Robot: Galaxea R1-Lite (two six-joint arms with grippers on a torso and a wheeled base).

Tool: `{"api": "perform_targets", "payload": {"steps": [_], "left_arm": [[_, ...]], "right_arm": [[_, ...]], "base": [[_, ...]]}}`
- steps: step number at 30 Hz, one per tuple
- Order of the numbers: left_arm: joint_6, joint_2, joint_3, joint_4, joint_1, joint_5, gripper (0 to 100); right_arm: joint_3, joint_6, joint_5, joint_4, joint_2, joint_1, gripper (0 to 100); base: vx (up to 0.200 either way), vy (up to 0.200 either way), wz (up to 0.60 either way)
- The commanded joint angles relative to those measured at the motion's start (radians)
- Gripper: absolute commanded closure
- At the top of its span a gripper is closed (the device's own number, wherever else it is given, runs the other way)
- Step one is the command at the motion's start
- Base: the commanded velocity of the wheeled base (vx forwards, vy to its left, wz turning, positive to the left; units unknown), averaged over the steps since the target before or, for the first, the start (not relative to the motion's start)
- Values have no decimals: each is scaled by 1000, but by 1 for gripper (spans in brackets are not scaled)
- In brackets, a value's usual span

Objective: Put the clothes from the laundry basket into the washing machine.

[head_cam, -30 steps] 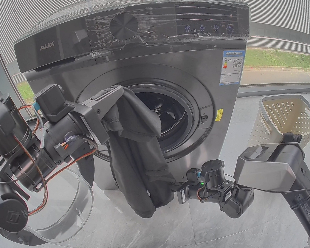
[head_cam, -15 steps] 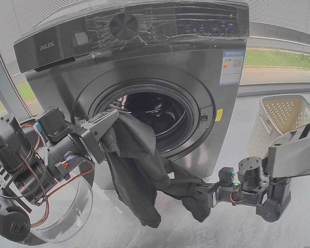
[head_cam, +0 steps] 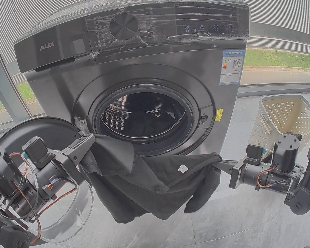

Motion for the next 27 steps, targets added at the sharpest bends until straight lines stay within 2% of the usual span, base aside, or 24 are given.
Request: {"api": "perform_targets", "payload": {"steps": [1, 4, 7, 14, 15, 17, 22, 24, 26, 27], "left_arm": [[-6, 34, 25, -28, 22, -7, 100], [-12, 69, 22, -76, 23, -9, 100], [-12, 109, 14, -111, 54, -10, 100], [-4, 223, 28, -214, 57, -2, 100], [-3, 227, 28, -215, 57, -1, 100], [8, 253, 24, -217, 57, -1, 100], [10, 256, 31, -217, 52, 5, 100], [17, 262, 31, -217, 54, 5, 100], [45, 278, 30, -217, 54, 5, 100], [48, 279, 30, -217, 54, 5, 100]], "right_arm": [[-2, -1, -3, -10, -58, -4, 100], [-33, -2, -8, -10, -57, -3, 100], [-40, -4, -9, -10, -63, -6, 100], [-92, -7, -23, -10, -64, -15, 100], [-94, -7, -26, -10, -66, -15, 100], [-117, -7, -63, -10, -71, -14, 100], [-125, -9, -68, -9, -84, -6, 100], [-131, -10, -68, -10, -84, -4, 100], [-142, -10, -69, -10, -95, -3, 100], [-143, -10, -69, -10, -95, -3, 100]], "base": [[0, 0, 0], [0, 0, 0], [0, 0, 0], [0, 0, 0], [0, 0, 0], [0, 0, 0], [0, 0, 0], [0, 0, 0], [0, 0, 0], [0, 0, 0]]}}
